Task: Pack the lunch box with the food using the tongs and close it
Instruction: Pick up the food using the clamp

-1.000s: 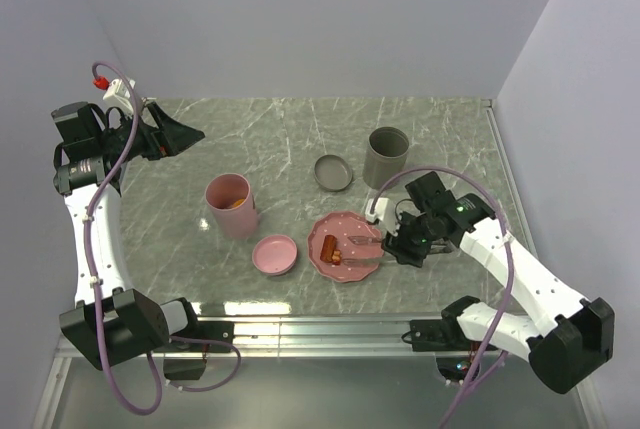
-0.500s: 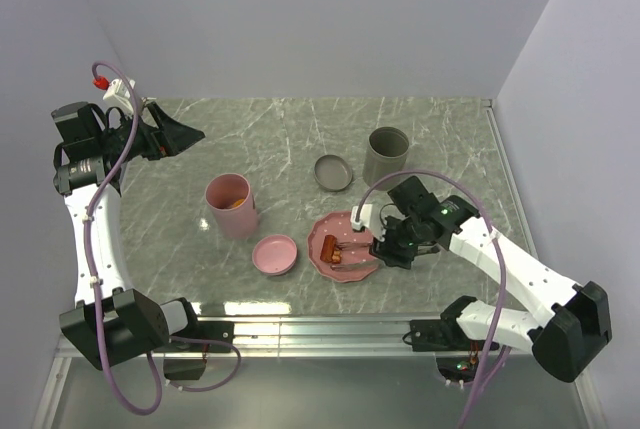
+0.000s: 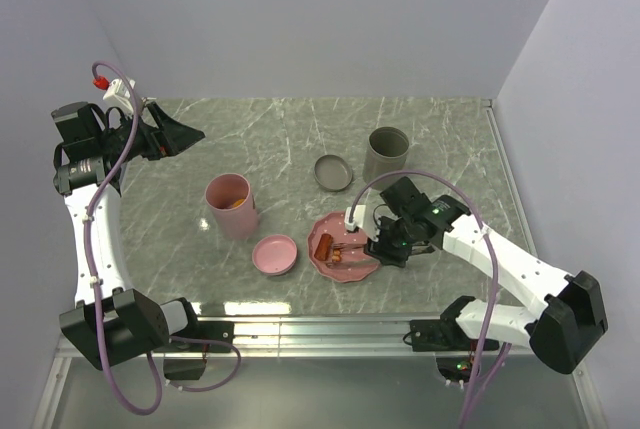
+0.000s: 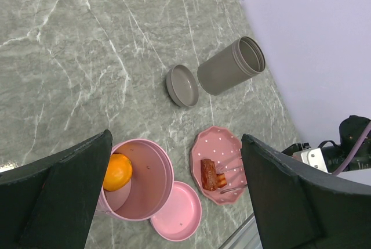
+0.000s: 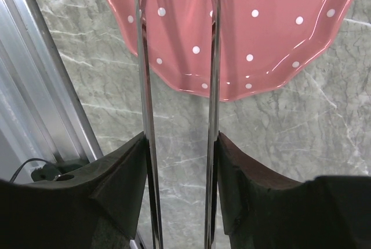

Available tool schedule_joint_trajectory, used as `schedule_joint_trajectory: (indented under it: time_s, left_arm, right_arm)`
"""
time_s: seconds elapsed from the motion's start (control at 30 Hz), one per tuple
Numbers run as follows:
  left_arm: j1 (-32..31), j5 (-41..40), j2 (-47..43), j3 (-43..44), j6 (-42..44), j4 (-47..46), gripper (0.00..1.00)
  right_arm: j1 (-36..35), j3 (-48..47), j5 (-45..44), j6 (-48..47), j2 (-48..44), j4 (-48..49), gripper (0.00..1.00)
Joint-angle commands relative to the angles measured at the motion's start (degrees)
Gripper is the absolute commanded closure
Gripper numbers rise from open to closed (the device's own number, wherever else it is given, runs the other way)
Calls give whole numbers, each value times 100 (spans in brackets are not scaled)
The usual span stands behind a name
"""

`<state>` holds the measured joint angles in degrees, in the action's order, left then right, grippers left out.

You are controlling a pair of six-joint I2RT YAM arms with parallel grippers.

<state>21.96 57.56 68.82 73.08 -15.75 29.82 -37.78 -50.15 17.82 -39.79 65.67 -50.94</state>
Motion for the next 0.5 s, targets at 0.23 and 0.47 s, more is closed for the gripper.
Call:
schedule_joint_trajectory:
  time_s: [0.23,0.47]
  left_arm:
    - [28,89,-132,5,37,-152,1]
    - [19,80,-140,5,37,-144,1]
  right_arm:
    - [-63,-12,-95,59,-212,67,54]
    - [-45,-205,-69,200,-511,-197,58]
